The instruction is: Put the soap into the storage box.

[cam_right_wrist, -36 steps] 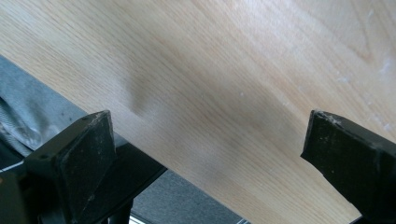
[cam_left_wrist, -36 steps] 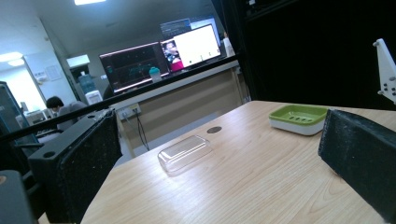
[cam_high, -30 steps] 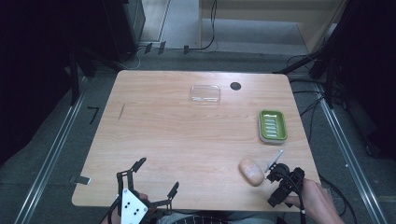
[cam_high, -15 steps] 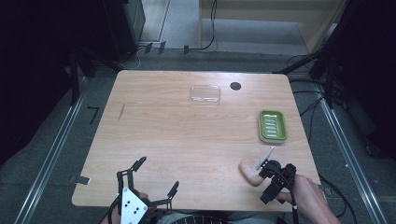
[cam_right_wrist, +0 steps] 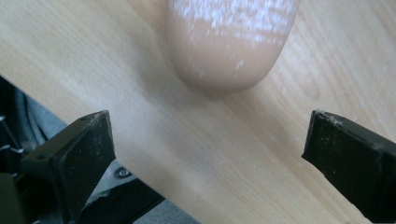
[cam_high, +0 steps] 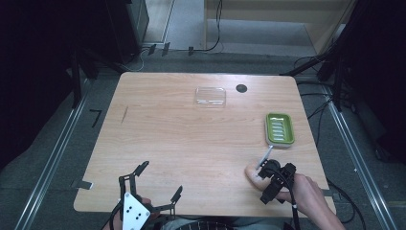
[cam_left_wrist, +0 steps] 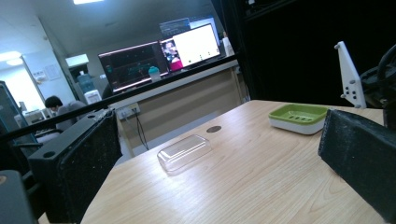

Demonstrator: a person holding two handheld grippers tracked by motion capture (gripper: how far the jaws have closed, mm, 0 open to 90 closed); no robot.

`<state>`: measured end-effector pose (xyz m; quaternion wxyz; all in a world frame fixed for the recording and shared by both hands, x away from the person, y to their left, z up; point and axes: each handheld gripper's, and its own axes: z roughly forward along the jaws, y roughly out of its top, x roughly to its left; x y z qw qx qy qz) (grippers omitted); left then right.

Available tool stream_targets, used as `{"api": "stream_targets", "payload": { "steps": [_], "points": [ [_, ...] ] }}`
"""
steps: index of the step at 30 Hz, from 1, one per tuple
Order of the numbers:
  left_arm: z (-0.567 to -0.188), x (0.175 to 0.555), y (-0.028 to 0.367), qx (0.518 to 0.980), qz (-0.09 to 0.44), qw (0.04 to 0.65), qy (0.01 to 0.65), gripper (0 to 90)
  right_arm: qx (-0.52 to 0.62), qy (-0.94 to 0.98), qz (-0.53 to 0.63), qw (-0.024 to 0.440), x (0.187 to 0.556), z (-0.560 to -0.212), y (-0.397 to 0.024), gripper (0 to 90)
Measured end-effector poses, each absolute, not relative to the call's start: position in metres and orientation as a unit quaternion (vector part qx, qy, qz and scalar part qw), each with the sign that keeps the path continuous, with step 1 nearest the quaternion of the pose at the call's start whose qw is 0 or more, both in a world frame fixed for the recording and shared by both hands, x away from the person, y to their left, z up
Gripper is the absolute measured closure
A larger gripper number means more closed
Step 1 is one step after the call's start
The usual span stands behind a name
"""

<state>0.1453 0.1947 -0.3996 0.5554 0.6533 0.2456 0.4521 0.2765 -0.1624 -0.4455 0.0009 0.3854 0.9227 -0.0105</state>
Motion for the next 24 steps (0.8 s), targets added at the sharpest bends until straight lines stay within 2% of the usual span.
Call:
{"api": "stream_targets", "payload": {
  "steps": [24],
  "points": [
    [-0.400, 0.145, 0.195, 0.652, 0.452, 0.556, 0.247, 0.0, 0.387, 0.922, -0.006, -0.006, 0.300, -0.453, -0.140, 1.7]
  ]
}}
